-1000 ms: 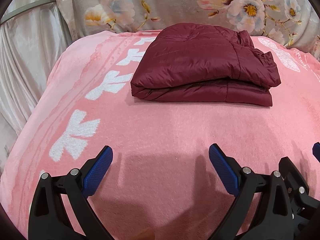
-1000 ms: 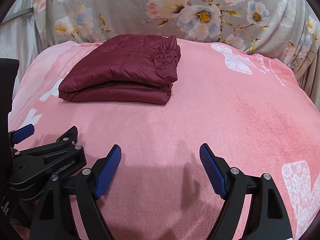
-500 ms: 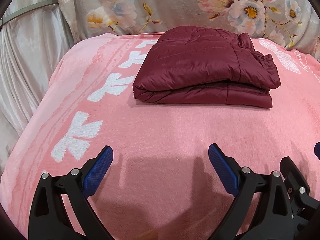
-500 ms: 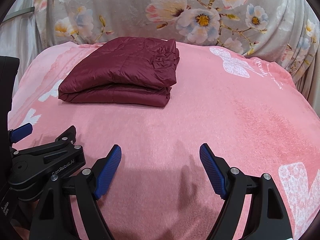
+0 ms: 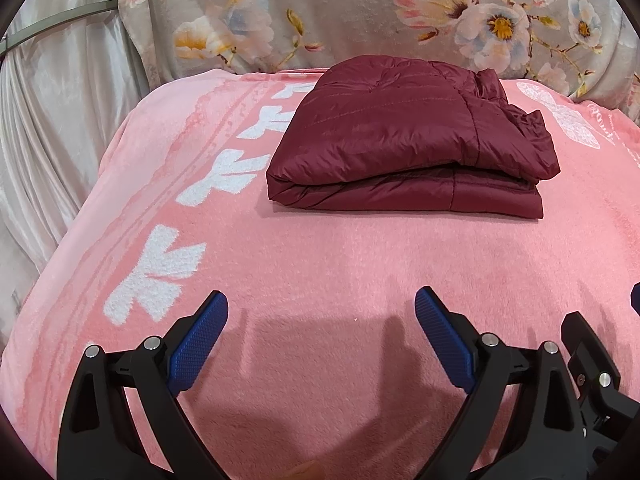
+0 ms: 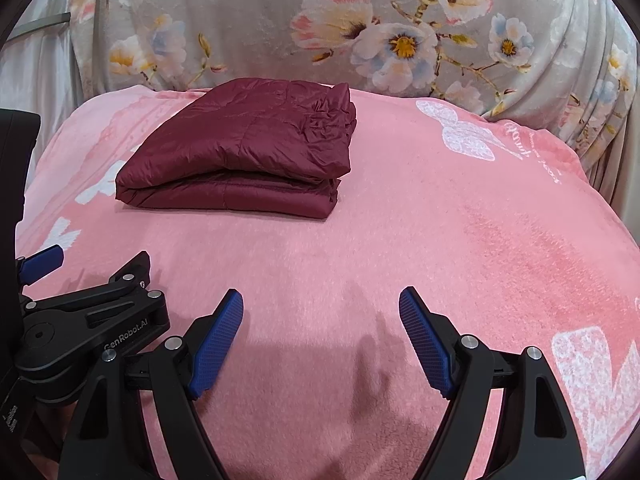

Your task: Fold large clothes

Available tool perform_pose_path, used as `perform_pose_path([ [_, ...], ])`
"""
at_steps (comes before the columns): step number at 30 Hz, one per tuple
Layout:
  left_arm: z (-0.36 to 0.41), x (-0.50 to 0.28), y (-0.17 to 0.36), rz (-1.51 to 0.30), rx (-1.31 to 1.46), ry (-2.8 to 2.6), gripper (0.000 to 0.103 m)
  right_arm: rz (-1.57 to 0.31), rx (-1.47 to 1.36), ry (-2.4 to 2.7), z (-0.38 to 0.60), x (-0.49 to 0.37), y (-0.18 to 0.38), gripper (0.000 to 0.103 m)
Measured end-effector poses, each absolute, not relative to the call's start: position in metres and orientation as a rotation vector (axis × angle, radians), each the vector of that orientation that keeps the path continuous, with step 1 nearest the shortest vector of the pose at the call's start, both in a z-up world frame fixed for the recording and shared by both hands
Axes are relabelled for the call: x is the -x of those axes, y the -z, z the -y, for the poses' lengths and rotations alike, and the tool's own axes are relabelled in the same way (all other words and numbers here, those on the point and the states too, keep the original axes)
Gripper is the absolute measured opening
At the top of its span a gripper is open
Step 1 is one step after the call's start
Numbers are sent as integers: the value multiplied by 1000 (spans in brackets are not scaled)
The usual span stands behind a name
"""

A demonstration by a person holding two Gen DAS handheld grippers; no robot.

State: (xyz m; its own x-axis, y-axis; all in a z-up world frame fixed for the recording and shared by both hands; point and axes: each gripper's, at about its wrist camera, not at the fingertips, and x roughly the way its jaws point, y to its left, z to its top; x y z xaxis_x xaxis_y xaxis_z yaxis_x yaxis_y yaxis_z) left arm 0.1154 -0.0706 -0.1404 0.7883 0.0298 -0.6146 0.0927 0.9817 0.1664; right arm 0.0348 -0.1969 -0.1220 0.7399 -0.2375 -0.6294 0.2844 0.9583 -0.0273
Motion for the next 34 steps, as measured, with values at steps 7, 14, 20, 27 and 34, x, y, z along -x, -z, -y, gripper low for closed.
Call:
perform_pose_path([
  [7, 71, -115, 141, -663, -193, 31, 92, -678, -69, 289, 197, -34, 120, 78],
  [14, 70, -115, 142, -664, -191, 34, 92, -678, -69, 288, 197, -34, 120, 78],
  [20, 70, -115, 139, -662, -190, 41, 90, -678, -70, 289, 197, -34, 120, 78],
  [27, 72, -114, 136, -654, -192, 38, 90, -678, -68, 290, 198, -34, 120, 78],
  [34, 73, -114, 139, -653, -195, 32, 90, -679, -68, 289, 199, -34, 120, 78],
])
